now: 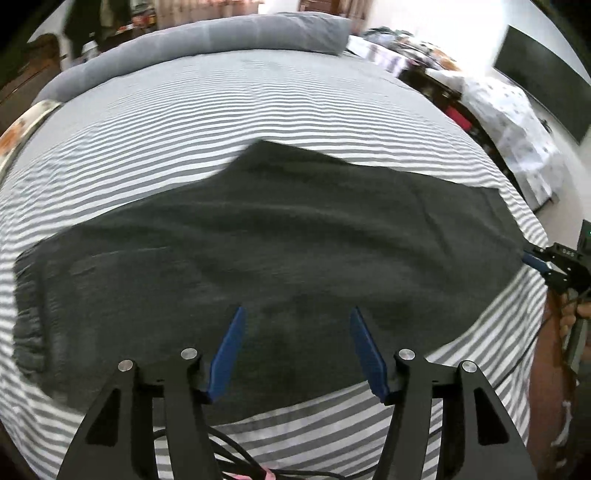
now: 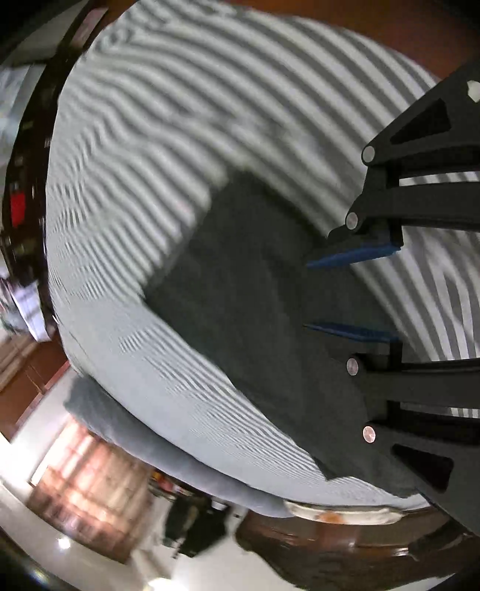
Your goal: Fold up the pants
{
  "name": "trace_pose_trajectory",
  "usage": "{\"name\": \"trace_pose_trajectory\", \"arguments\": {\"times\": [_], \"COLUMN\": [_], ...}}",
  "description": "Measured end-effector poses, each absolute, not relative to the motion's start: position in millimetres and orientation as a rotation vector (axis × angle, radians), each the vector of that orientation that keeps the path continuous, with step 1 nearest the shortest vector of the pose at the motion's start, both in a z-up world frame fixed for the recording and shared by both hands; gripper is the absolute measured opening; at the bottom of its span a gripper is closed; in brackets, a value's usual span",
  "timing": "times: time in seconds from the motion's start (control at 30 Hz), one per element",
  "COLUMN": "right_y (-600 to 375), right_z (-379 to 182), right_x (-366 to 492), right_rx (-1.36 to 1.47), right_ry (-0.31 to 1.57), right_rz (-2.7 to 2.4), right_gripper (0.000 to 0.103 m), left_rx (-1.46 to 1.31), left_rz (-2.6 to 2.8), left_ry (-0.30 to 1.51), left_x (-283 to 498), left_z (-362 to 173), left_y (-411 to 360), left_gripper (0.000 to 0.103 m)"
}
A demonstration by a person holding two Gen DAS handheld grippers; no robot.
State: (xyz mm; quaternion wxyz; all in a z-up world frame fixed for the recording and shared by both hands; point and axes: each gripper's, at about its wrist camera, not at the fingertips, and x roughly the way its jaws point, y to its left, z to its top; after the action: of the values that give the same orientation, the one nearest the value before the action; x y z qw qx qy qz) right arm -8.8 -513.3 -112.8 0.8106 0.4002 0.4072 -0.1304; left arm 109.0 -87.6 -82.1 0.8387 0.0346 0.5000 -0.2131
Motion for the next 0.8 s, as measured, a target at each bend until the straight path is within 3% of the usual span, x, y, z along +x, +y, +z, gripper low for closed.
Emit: {"name": "trace_pose_trajectory", "arguments": {"times": [0.37,0.8], "right_y": [-553,-575], "right_z": [-148,-155], "right_x": [-21,-40], "right_rx": [0.92,0.903], "right_ry": [0.817,0.757], "right_rz": [-0.283,-0.242], "right_gripper": [0.028,0.03], "left_rx": [0.206,0.248], "left_rz": [-0.611,-0.643], "left_ry": [1.021,1.019], "left_x": [102,102], "left_z": [-88,-104], "left_y": [-208,-248], "left_gripper": [0.06,0.06]}}
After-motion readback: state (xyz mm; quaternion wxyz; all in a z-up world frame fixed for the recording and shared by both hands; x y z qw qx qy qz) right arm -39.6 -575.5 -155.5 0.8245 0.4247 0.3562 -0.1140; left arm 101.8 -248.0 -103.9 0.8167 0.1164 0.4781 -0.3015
